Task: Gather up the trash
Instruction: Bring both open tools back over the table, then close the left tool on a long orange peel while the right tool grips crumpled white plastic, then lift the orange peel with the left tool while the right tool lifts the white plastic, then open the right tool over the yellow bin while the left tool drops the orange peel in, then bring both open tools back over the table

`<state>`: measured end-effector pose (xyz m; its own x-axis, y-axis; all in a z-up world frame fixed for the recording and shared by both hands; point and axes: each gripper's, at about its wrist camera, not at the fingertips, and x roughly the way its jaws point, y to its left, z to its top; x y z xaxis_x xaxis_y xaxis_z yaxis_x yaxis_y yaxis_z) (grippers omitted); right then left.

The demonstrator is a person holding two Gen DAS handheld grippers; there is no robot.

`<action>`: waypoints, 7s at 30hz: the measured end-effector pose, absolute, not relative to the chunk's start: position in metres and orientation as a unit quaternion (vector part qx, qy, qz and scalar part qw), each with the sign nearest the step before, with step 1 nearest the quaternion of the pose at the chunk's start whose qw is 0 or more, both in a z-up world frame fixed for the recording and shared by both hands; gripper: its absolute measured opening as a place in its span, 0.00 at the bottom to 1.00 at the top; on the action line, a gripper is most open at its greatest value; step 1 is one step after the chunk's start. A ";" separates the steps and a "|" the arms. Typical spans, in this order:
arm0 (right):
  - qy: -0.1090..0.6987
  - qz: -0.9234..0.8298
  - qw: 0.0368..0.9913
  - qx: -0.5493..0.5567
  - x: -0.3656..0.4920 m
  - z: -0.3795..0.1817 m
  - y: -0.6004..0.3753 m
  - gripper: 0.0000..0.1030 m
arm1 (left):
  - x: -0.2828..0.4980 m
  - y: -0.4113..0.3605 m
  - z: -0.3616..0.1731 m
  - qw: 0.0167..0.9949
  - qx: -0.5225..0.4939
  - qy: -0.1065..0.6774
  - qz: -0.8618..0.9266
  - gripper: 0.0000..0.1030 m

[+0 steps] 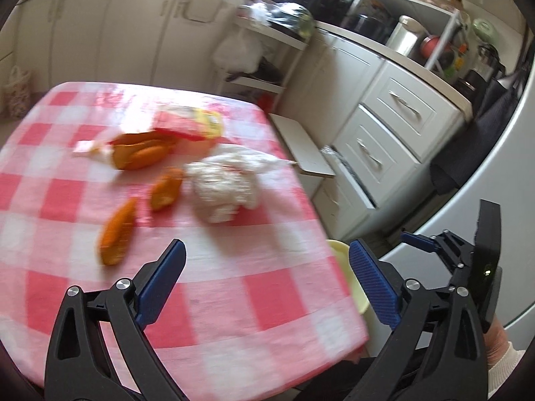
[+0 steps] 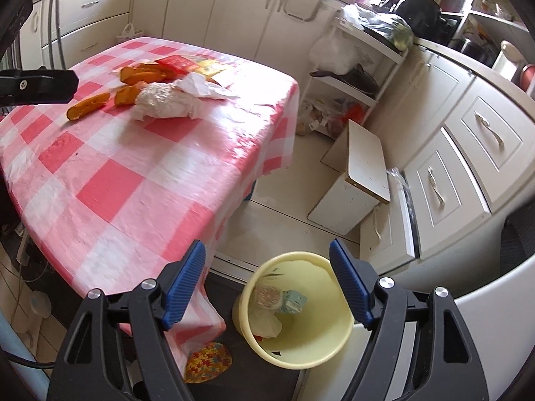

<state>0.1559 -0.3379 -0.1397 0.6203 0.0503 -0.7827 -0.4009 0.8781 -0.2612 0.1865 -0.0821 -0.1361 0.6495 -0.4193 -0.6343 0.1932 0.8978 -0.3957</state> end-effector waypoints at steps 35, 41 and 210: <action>0.414 0.241 0.868 -0.130 0.202 -0.121 -0.231 0.73 | 0.244 -0.019 -0.191 0.887 -0.042 0.452 -0.088 0.19; 0.421 0.226 0.872 -0.106 0.221 -0.122 -0.219 0.74 | 0.237 0.006 -0.191 0.886 -0.108 0.438 -0.107 0.19; 0.488 0.013 0.872 -0.039 0.188 -0.170 -0.442 0.60 | 0.224 -0.283 -0.148 0.887 0.002 0.381 -0.261 0.81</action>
